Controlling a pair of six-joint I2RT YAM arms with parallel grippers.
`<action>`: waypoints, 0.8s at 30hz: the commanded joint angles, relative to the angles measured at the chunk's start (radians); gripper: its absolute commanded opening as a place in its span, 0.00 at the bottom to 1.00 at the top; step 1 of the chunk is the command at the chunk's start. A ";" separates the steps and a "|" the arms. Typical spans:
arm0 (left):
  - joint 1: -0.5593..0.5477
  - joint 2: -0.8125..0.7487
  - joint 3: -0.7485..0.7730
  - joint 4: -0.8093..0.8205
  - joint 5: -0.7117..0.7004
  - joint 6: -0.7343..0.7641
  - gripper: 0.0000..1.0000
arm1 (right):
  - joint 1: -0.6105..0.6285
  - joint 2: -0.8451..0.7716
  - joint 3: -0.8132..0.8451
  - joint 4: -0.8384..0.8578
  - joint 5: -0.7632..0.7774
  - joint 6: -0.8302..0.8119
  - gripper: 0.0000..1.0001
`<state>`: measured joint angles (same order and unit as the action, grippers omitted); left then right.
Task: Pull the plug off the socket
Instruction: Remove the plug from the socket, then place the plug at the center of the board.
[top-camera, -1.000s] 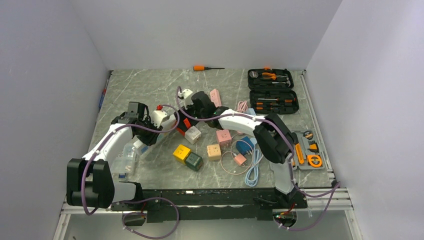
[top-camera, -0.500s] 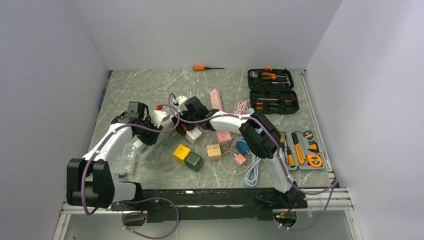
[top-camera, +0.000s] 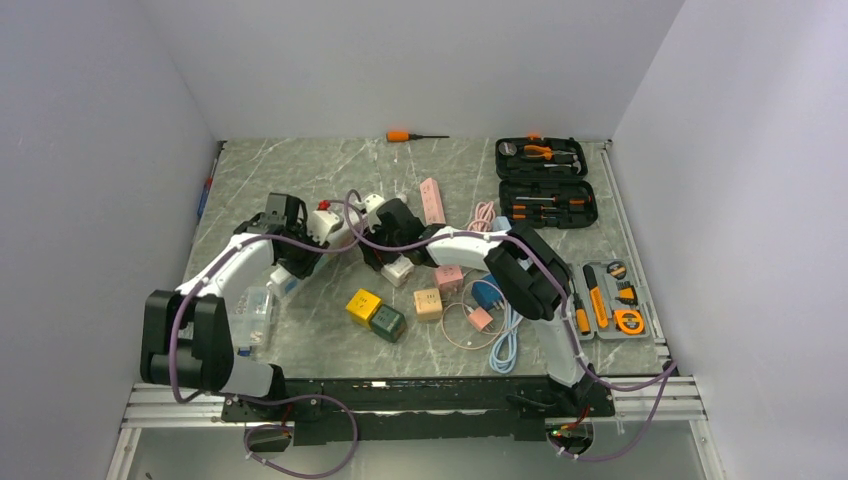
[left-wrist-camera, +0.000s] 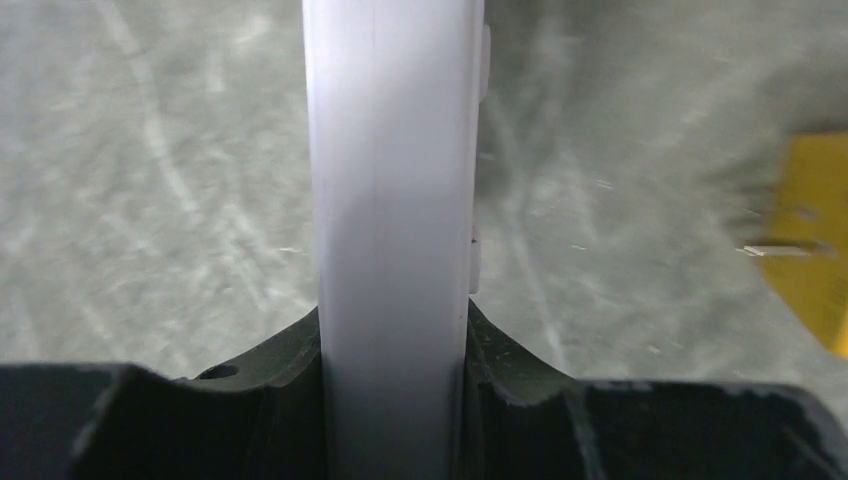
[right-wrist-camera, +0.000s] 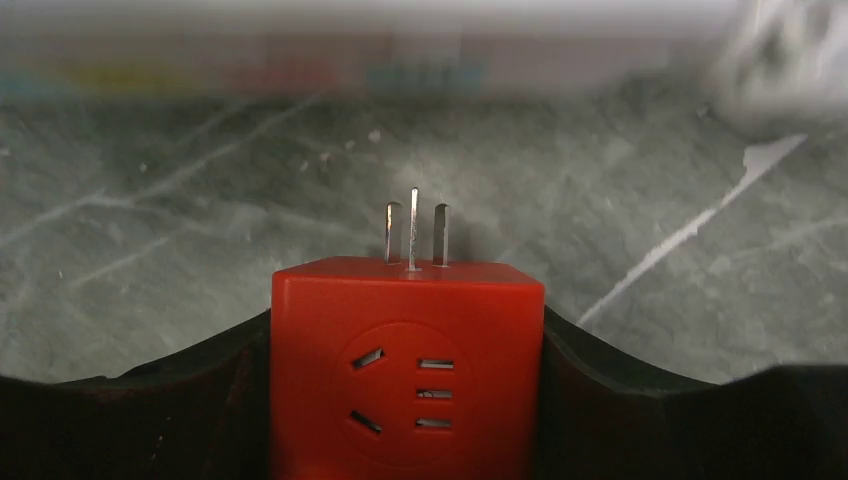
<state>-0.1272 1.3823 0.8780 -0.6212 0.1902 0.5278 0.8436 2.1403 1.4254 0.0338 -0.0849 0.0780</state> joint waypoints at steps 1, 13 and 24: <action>0.016 0.063 0.069 0.147 -0.248 -0.051 0.00 | 0.005 -0.118 -0.035 0.020 0.008 0.000 0.02; 0.020 0.177 0.106 0.194 -0.326 0.016 0.00 | 0.005 -0.152 -0.114 0.036 0.024 0.021 0.10; 0.116 0.236 0.160 0.144 -0.200 0.014 0.00 | -0.009 -0.199 -0.206 0.080 0.025 0.074 0.72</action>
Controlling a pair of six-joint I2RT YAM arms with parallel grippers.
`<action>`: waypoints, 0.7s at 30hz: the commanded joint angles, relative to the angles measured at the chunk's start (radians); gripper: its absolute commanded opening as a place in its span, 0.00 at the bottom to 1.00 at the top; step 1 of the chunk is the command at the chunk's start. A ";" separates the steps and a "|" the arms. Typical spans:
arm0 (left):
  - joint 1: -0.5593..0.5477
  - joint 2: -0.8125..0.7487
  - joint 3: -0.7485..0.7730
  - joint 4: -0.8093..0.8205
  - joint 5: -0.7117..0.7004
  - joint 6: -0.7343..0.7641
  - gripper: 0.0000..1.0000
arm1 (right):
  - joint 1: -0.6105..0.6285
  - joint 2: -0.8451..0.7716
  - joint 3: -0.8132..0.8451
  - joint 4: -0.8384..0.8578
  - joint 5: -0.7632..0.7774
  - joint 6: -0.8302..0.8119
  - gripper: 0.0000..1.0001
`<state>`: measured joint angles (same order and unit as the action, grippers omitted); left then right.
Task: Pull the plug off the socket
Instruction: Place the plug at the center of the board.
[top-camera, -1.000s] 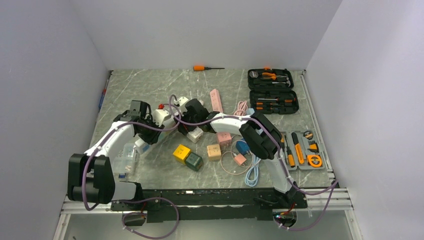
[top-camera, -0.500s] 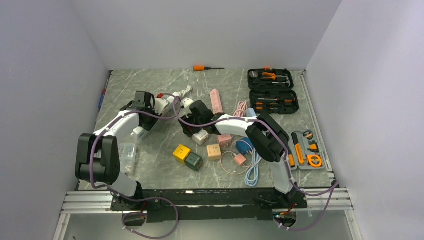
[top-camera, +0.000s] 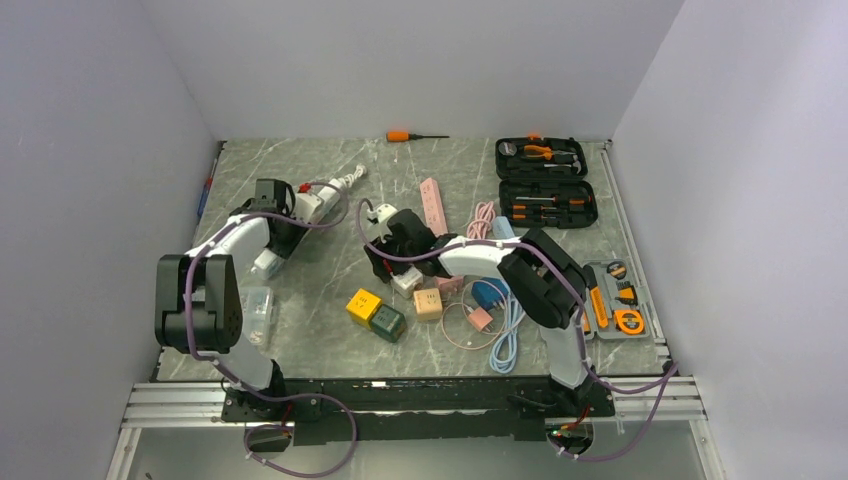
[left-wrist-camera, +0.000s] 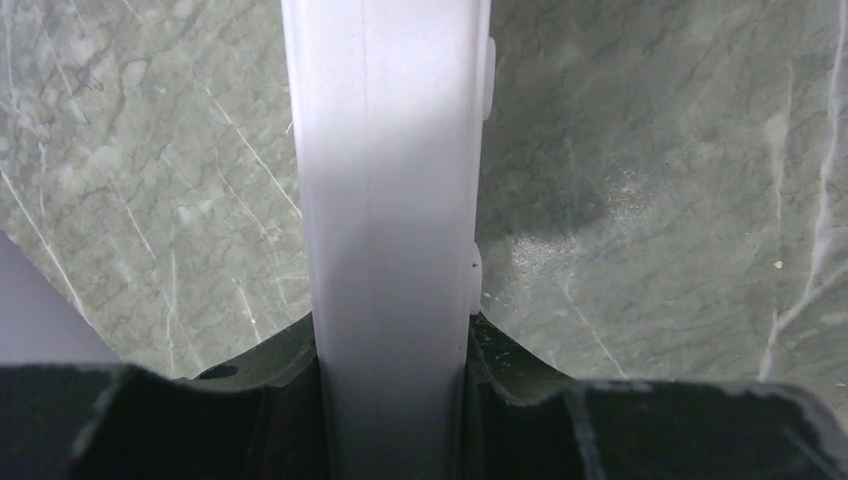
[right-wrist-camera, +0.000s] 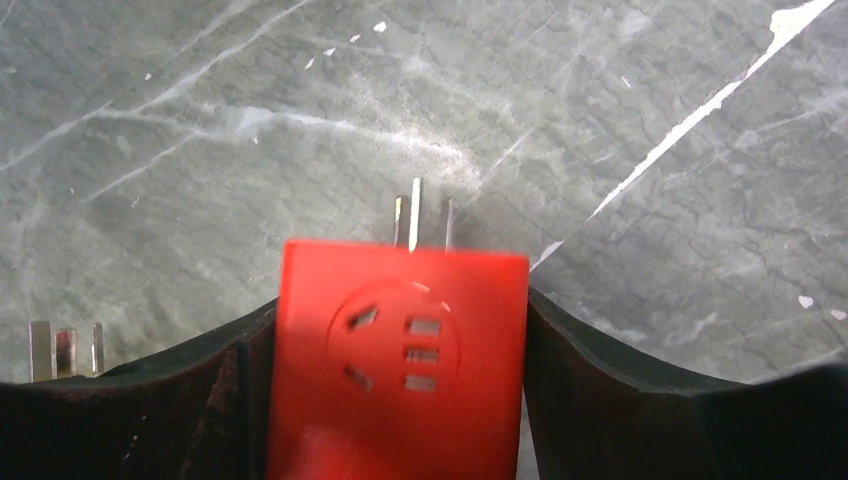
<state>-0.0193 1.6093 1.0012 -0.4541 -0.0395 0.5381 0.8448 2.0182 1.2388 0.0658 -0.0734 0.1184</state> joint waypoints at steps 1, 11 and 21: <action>0.014 0.017 0.044 -0.026 0.030 -0.001 0.01 | -0.014 -0.093 -0.020 0.047 0.009 0.037 0.74; 0.110 -0.020 0.132 -0.136 0.192 -0.068 0.68 | -0.025 -0.247 0.004 -0.009 0.027 0.082 1.00; 0.084 -0.168 0.172 -0.261 0.304 -0.105 0.82 | -0.038 -0.289 0.204 -0.245 0.013 0.241 1.00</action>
<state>0.0895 1.5135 1.1435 -0.6495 0.1940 0.4572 0.8146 1.7836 1.3659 -0.0837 -0.0566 0.2752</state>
